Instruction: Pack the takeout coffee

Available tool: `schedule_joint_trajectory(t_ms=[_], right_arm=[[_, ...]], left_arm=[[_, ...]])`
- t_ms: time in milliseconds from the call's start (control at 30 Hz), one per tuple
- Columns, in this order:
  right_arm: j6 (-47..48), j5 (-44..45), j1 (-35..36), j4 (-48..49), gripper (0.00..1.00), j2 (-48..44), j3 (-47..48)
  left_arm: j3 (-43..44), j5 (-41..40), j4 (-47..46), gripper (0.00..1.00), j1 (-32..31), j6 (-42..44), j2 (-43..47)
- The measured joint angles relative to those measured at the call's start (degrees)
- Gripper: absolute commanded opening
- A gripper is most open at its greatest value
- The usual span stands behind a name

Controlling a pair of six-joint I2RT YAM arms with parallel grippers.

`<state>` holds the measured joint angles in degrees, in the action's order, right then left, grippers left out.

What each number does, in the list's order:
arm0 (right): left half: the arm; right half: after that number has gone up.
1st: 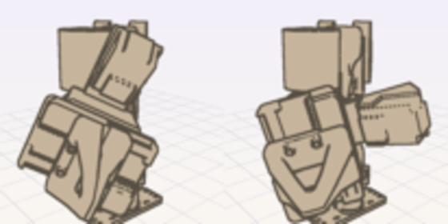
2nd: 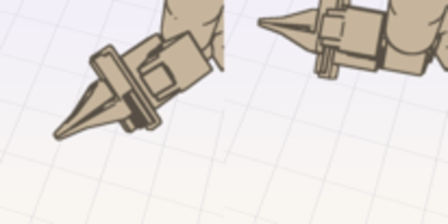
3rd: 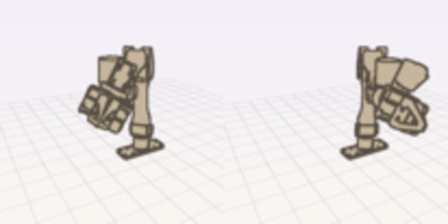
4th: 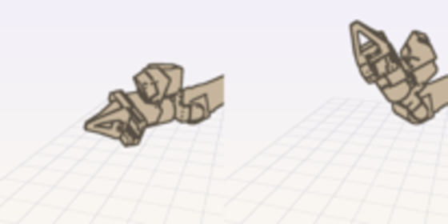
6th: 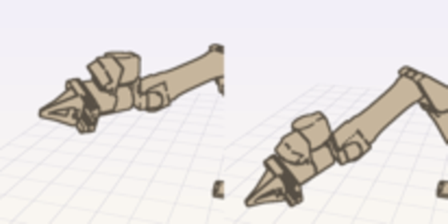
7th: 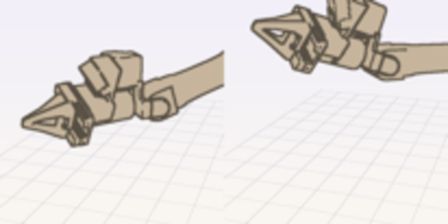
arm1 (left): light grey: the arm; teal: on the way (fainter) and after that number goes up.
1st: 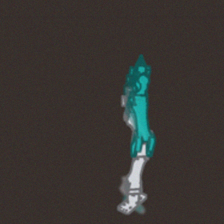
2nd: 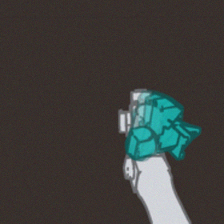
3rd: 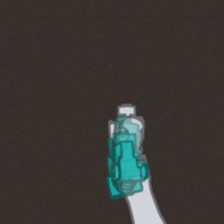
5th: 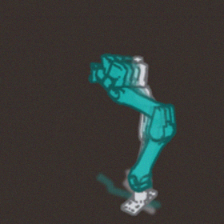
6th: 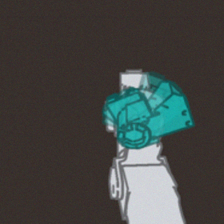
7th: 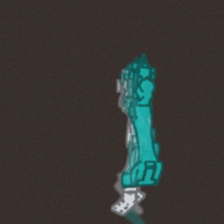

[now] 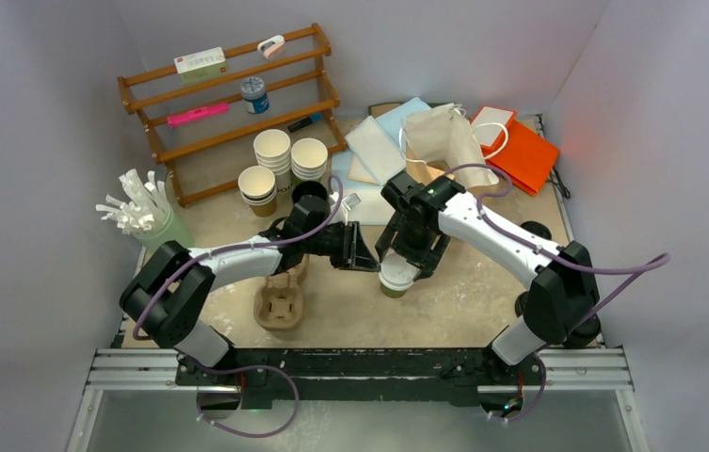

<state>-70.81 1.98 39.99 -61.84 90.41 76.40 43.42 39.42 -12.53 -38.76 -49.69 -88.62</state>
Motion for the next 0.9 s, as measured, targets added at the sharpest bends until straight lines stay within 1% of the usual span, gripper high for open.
schedule_joint_trajectory(t_ms=[100, 200, 500, 900], right_arm=[[0.1, 0.1, 0.0, 0.1, 0.75, 0.0, 0.0], [0.3, 0.1, 0.0, 0.1, 0.72, 0.0, 0.0], [0.6, 0.0, -0.2, 0.6, 0.75, -0.4, -0.6], [1.2, -0.3, -0.3, 1.3, 0.75, -1.0, -1.5]], left_arm=[[0.2, 0.0, 0.0, 0.27, 0.0, 0.0, -0.3], [0.2, 0.0, 0.0, 0.27, 0.0, 0.0, -0.3], [0.5, 0.2, 0.0, 0.27, -0.1, 0.5, -0.7], [1.7, 0.2, 1.8, 0.27, -0.2, 2.4, -1.2]])
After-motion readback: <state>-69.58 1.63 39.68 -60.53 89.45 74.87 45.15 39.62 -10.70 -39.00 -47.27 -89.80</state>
